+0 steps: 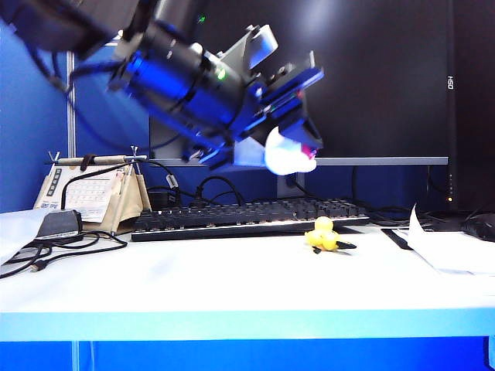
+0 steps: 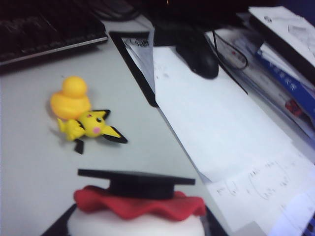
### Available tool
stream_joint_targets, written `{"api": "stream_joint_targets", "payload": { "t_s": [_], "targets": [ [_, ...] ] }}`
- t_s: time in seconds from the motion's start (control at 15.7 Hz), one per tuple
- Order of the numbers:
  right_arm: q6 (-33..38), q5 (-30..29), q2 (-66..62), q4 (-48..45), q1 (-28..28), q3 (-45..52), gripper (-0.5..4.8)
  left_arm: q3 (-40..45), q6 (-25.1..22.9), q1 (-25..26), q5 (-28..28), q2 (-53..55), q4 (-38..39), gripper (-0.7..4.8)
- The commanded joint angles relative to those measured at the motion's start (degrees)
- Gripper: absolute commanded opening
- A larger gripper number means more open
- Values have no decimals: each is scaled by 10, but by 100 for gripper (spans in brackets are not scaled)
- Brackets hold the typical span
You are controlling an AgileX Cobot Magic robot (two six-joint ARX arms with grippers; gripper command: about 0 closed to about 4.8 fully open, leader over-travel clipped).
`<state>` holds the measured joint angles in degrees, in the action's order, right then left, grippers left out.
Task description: Pick up the doll with a different color than the other dolls and place it near you.
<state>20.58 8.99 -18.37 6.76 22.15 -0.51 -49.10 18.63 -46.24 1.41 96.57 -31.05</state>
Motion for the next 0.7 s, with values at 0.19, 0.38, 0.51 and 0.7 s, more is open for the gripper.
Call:
{"api": "stream_joint_targets", "payload": {
  "t_s": [0.19,0.38,0.51,0.7],
  "targets": [
    [2,0,0,-10,1,1,144,67,5,30,27,74,-221,-6],
    [2,1,0,-10,1,1,144,66,17,32,29,143,-323,-6],
    [2,1,0,-10,1,1,144,66,36,32,29,185,-374,-6],
    [2,1,0,-10,1,1,144,66,97,38,28,235,-415,-6]
  ]
}}
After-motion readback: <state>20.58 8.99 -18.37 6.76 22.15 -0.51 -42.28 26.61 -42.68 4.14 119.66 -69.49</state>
